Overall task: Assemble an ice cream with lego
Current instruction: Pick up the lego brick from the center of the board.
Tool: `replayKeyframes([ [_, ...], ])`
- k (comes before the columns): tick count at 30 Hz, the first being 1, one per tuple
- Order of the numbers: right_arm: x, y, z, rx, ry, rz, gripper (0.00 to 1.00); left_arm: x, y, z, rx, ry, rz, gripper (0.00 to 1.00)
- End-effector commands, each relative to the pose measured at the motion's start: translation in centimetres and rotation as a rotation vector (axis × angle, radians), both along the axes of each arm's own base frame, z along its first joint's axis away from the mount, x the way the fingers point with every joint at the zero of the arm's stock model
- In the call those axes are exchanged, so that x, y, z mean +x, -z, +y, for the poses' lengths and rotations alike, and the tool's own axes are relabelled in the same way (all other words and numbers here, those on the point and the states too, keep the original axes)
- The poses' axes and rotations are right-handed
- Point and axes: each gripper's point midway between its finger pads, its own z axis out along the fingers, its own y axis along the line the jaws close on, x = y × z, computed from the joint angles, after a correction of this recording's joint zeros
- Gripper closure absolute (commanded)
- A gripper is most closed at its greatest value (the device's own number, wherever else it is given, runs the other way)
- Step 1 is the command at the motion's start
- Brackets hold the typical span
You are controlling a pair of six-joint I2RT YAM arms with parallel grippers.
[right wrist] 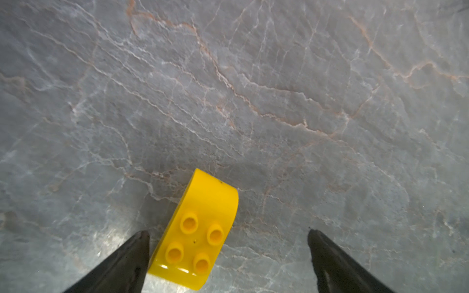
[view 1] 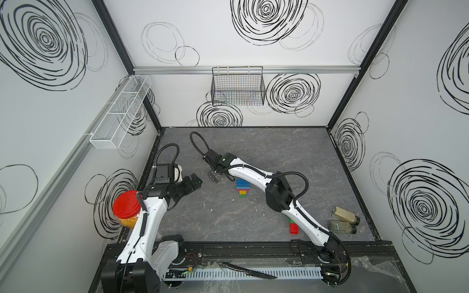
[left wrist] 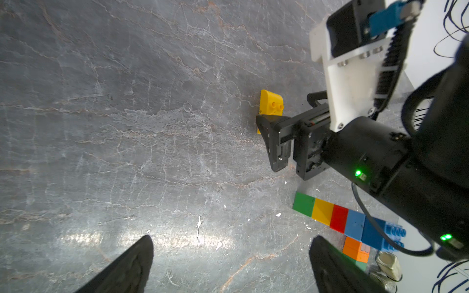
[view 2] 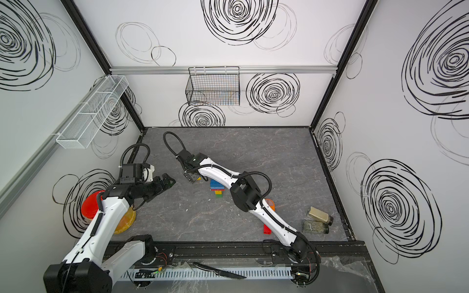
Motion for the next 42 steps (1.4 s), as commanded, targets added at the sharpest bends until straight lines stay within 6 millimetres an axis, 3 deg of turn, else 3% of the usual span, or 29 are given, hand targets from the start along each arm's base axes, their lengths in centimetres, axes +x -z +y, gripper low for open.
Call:
replayKeyframes([
  [1,1.3,-0.8,-1.0,-0.009,0.052,-0.031,0.0,-0.2,0.0,0.2,0.002,0.005,-0.007,0.01],
  [8,2.5,-1.1,-2.9,-0.012,0.085,-0.004,0.05,-0.1,0.1,0.1,0.001,0.006,-0.007,0.01],
  [20,1.5,-0.8,-0.8,0.078,-0.044,0.075,0.23,-0.2,0.1,0.1,0.001,0.01,-0.005,0.01],
  [29,2.1,-0.4,-1.1,0.103,-0.041,0.096,0.29,-0.1,0.3,0.1,0.002,0.011,-0.003,0.01],
  [36,2.0,-0.5,-1.2,0.097,-0.044,0.093,0.44,-0.1,0.3,0.2,0.004,0.009,-0.001,0.01],
  [42,2.1,0.0,-2.6,0.035,-0.03,0.09,0.54,-0.1,0.3,0.1,0.002,0.009,-0.001,0.01],
])
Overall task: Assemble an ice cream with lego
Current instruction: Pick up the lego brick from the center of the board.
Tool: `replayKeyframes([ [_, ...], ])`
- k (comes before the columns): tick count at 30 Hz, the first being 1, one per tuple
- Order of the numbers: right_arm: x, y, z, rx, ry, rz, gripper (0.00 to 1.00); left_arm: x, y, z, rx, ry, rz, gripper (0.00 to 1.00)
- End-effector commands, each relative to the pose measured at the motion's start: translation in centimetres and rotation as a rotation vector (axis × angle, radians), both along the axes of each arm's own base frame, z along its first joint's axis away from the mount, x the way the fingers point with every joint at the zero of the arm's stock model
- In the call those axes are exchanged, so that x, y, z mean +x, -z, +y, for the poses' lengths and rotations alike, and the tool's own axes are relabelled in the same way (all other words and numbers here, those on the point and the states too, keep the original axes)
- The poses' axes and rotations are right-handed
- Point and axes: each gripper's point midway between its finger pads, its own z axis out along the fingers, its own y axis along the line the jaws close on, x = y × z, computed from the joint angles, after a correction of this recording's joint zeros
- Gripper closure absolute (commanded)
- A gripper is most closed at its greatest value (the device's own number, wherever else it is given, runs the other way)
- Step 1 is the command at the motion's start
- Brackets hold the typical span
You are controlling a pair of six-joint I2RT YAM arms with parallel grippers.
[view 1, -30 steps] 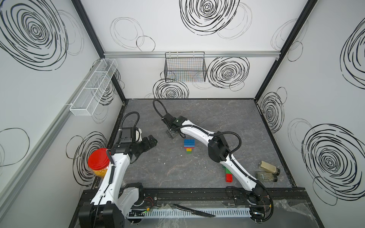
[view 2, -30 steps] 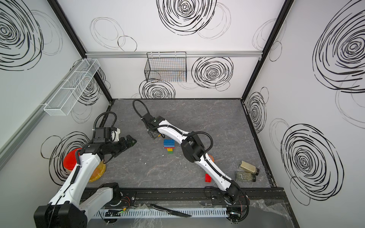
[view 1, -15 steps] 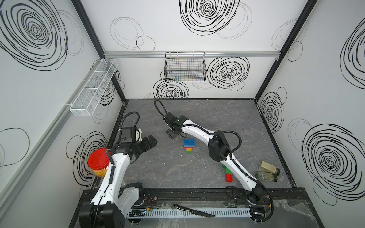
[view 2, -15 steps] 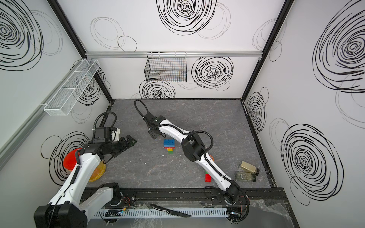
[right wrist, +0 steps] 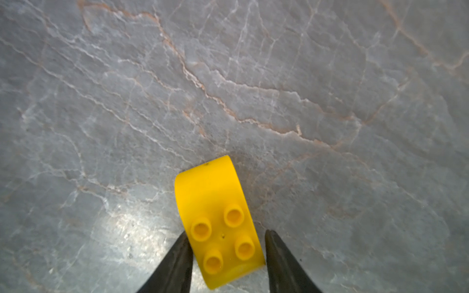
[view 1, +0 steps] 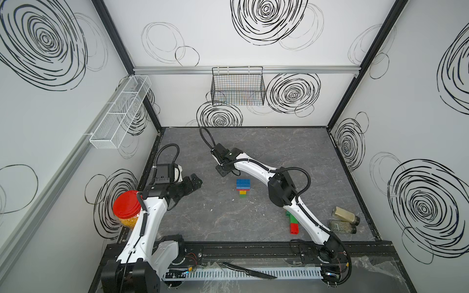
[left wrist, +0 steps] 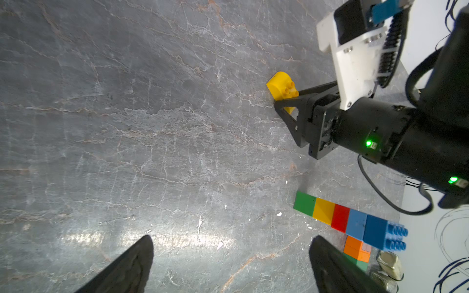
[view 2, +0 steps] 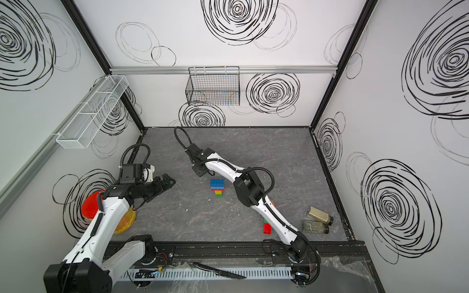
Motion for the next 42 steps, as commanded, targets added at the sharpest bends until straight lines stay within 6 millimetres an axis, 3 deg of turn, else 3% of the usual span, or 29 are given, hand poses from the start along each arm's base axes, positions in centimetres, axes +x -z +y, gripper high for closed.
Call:
replayKeyframes([
  [1,0.0,-1.5,-1.6,-0.048,0.014,-0.015,0.57,0.0,0.1,0.2,0.001,0.005,-0.003,0.01],
  [5,0.0,-1.5,-3.0,-0.086,0.036,0.003,0.65,-0.1,0.1,0.2,0.002,0.004,-0.004,0.01],
  [10,-0.6,-1.4,-4.4,-0.121,0.056,0.035,0.67,-0.1,0.2,0.1,-0.002,0.005,-0.002,0.01],
  [13,-0.9,-1.4,-4.6,-0.119,0.058,0.051,0.51,-0.1,0.2,0.1,-0.001,0.005,-0.004,0.01],
  [16,-0.8,-1.5,-4.5,-0.104,0.061,0.054,0.4,-0.1,0.2,0.1,-0.002,0.005,-0.004,0.01],
  [19,-0.4,-1.8,-4.2,-0.075,0.069,0.048,0.38,-0.1,0.1,0.1,-0.001,0.004,-0.006,0.01],
  [42,1.0,-2.1,-1.7,0.04,0.014,0.028,0.43,-0.1,0.3,0.2,0.006,0.005,0.002,0.01],
])
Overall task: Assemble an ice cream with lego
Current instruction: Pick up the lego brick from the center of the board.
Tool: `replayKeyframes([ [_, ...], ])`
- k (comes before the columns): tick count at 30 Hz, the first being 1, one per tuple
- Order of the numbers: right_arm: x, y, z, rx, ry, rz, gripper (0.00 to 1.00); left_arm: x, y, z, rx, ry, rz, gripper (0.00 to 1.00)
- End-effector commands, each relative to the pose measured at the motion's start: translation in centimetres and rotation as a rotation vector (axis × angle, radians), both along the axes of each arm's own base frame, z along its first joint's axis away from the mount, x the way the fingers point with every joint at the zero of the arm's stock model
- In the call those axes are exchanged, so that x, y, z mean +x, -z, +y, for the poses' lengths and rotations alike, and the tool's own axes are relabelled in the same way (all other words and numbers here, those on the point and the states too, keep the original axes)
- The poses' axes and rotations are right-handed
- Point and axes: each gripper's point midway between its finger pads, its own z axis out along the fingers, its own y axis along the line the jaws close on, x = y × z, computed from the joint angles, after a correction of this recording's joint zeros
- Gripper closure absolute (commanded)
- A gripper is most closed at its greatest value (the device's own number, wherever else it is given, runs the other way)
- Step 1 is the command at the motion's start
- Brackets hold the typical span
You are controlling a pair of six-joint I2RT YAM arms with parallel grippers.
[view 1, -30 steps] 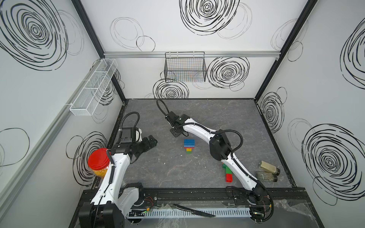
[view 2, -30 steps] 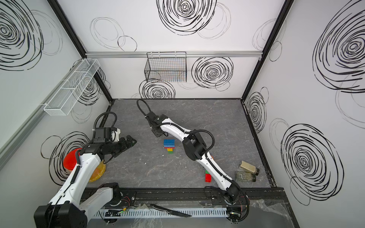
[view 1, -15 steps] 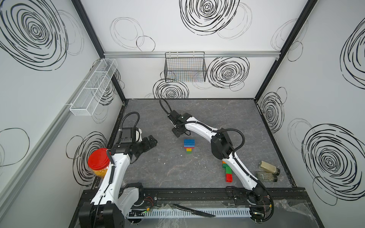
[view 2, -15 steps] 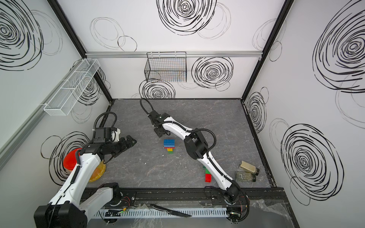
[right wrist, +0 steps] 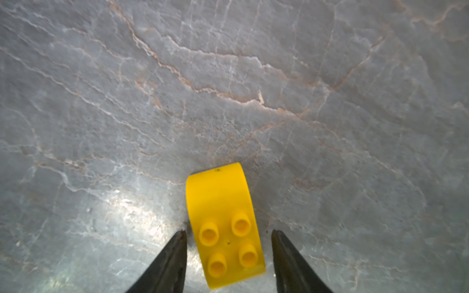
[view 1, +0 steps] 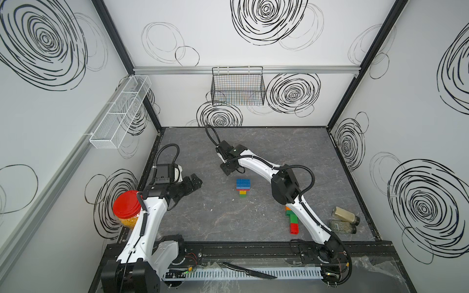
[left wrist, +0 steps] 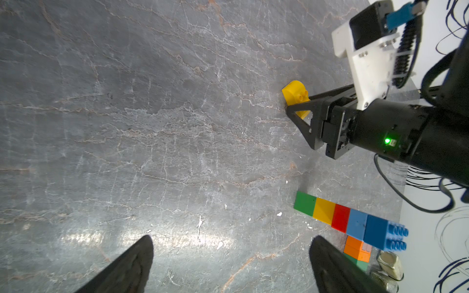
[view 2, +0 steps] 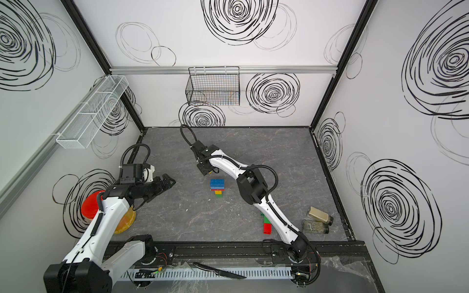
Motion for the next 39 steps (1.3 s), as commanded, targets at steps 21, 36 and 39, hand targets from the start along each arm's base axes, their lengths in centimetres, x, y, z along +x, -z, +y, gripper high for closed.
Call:
replayKeyframes([
  [21,0.4,-1.6,0.7,0.036,-0.029,-0.02,0.62,-0.2,0.1,0.2,0.007,0.005,0.0,0.01],
  [36,0.5,-6.3,0.9,0.075,-0.07,-0.081,1.0,-0.2,0.1,0.2,0.007,0.004,-0.002,0.01],
  [39,0.3,-8.2,0.8,0.088,-0.089,-0.096,1.0,-0.2,0.0,0.2,0.006,0.005,-0.005,0.01],
])
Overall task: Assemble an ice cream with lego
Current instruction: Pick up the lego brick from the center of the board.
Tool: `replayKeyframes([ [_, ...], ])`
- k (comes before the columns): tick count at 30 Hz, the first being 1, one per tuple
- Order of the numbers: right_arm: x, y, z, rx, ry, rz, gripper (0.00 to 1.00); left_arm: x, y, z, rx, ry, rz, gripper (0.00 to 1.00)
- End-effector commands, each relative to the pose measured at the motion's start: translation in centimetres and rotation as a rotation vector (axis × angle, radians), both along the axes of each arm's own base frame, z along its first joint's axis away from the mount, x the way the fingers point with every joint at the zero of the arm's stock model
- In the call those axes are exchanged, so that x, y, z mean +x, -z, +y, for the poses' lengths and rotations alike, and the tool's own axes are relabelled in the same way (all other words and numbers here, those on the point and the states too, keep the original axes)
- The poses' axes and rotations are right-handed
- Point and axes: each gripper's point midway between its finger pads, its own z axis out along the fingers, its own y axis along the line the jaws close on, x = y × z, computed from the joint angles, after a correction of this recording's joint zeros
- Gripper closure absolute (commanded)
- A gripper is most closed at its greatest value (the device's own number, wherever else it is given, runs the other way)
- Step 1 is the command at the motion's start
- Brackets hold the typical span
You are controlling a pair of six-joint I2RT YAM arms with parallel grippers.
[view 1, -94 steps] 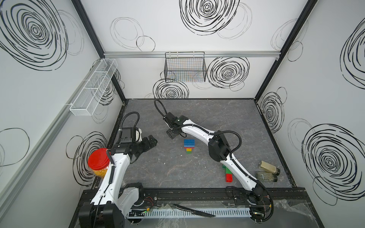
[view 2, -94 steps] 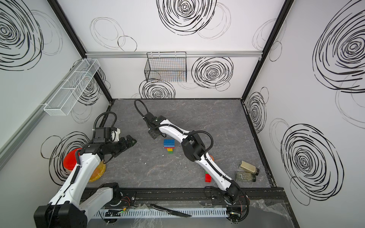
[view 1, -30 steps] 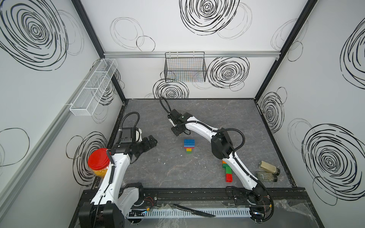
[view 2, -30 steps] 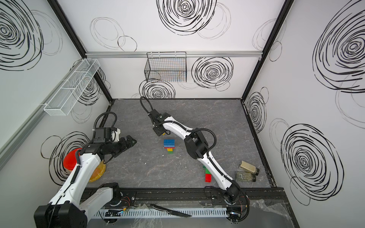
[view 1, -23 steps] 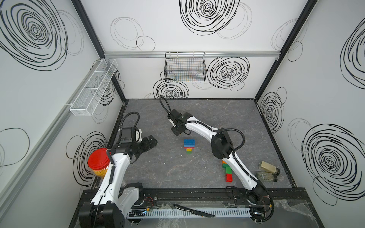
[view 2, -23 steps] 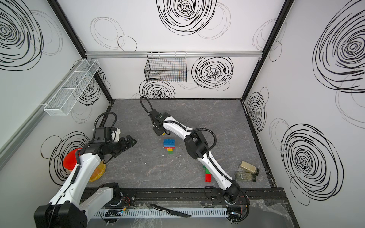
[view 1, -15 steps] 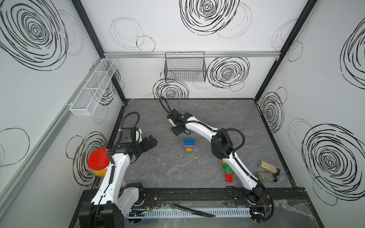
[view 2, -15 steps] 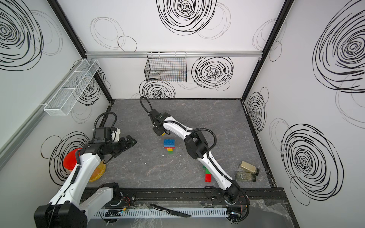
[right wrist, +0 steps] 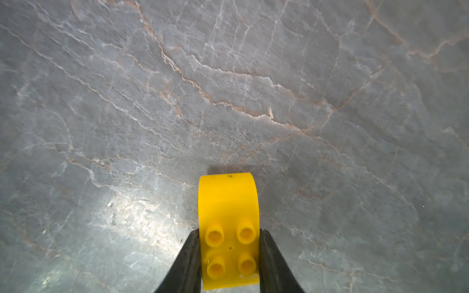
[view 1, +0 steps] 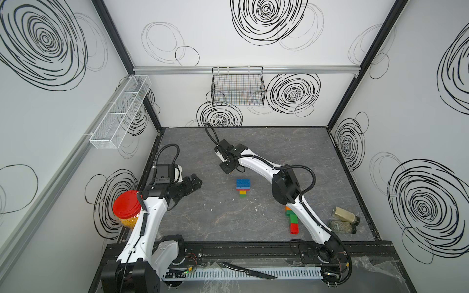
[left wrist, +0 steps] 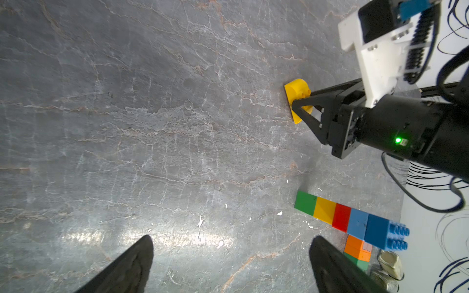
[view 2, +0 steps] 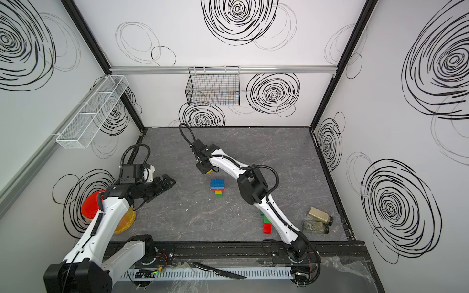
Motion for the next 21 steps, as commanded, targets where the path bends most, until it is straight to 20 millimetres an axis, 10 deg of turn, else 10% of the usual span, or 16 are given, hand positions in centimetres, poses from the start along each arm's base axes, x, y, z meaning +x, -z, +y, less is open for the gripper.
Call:
replayKeyframes([
  [1,0.1,-7.2,0.2,0.075,-0.032,-0.079,1.0,-0.1,0.0,0.2,0.006,0.003,-0.007,0.01],
  [10,-1.0,-13.6,-2.7,0.034,-0.043,-0.149,1.0,-0.1,0.1,0.2,0.005,0.001,-0.013,0.01],
  [21,-7.2,-17.8,-7.7,-0.02,-0.226,-0.173,1.0,0.4,0.2,-0.7,0.024,0.038,-0.024,0.01],
])
